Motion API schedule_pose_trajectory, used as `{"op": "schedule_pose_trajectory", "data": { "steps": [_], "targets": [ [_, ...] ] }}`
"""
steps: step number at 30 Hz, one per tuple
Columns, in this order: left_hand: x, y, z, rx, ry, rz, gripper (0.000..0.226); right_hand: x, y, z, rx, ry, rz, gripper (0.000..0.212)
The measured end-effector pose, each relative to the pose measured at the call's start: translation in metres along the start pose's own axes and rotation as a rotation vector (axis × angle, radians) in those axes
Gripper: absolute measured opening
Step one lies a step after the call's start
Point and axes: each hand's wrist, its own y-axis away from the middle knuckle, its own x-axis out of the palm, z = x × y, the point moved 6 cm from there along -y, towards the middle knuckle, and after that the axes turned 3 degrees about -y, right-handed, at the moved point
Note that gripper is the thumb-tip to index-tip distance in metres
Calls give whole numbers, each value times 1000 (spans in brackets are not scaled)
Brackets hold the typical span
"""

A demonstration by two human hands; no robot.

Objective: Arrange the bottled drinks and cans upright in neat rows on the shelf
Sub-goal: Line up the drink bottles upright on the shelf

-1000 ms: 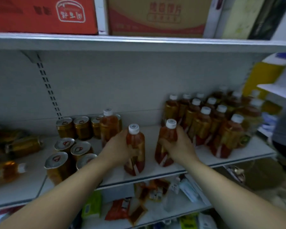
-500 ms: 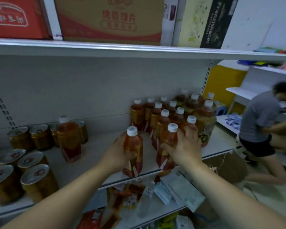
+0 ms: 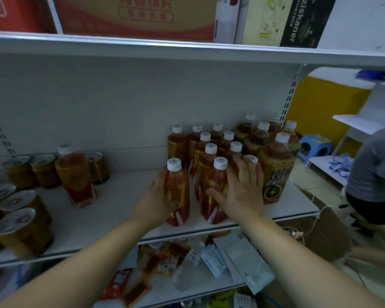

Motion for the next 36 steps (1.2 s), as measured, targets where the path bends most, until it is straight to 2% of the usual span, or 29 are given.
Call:
{"op": "schedule_pose_trajectory", "data": {
  "steps": [4,6,8,14,19,24,27,31,36],
  "targets": [
    [11,-5,8,-73,83,-54,104,-6,-6,-19,45,-50,35,116],
    [18,-9,15,-155,165,-42,103,-4,-12,-27,123,-122,202,121],
    [26,-12,18,-192,169,-14,96,-2,-15,-28,139,-216,286,117],
    [35,-32,10,-191,171,-51,88,1,-11,-32,40,-232,162,90],
    [38,-64,18,-188,224,-138,81,6,-9,-33,31,-250,120,91],
    [38,-92,23,-242,262,-177,62,9,-7,-36,24,-228,29,103],
    [41,-105,34,-249,164,-210,76,11,-7,-35,-10,-168,-36,98],
    [46,-113,36,-257,88,-238,81,11,-8,-35,-25,-159,-72,93],
    [41,-106,26,-277,127,-66,96,12,-6,-40,25,-170,31,95]
  ]
}}
